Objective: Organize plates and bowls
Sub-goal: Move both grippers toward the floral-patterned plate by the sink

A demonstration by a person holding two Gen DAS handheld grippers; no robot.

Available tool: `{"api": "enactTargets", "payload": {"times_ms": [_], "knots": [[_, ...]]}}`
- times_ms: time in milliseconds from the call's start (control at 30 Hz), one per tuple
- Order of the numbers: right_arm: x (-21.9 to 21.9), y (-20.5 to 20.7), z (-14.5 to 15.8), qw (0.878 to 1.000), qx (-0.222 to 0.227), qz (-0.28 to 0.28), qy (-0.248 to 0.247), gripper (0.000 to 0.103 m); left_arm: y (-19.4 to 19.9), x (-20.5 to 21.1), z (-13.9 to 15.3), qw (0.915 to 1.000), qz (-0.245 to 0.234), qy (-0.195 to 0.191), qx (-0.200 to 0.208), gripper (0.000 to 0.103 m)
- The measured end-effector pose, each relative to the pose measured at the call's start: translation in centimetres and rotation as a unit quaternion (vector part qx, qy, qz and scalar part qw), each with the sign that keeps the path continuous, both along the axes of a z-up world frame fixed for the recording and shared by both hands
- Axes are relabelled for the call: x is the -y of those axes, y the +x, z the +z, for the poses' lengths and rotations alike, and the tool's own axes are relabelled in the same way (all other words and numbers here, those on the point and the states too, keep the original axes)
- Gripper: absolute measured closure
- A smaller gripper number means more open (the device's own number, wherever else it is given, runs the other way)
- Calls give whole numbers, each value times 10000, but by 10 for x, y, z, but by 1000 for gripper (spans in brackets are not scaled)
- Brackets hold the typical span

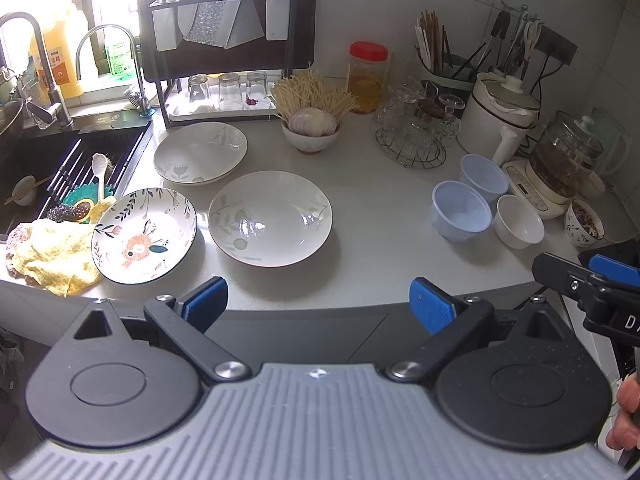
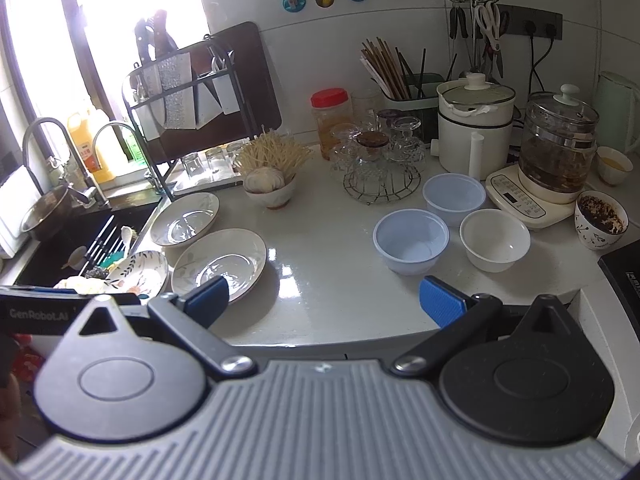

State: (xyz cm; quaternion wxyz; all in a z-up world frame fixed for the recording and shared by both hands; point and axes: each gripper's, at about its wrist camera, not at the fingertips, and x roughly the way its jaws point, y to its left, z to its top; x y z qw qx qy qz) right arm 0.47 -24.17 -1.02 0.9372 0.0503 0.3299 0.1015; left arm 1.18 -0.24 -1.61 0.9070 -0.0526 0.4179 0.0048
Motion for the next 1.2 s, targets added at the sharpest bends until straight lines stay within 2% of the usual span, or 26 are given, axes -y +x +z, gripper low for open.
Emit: {"api": "enactTargets", "payload": {"times_ms": [200,533,700,833,1200], "knots": [[-9,1,-2,9998,-20,11,-180,0,3,-3,-1,10000,-58,1,-3,4],[-15,6,-5,9999,-105,-15,-26,0,7,-18,-2,9999,-69,-91,40,4],[-26,9,-4,9999,-92,-38,-113,0,9,-25,-2,9998,-107,-117,81,4],[-37,11,-2,9997,-43,-52,-216,0,12,-38,-1,9997,-117,-153,150,4],[-71,13,-1,9998,-19,-190,-48,0,19,-81,0,9990,-307,-194,250,4]]}}
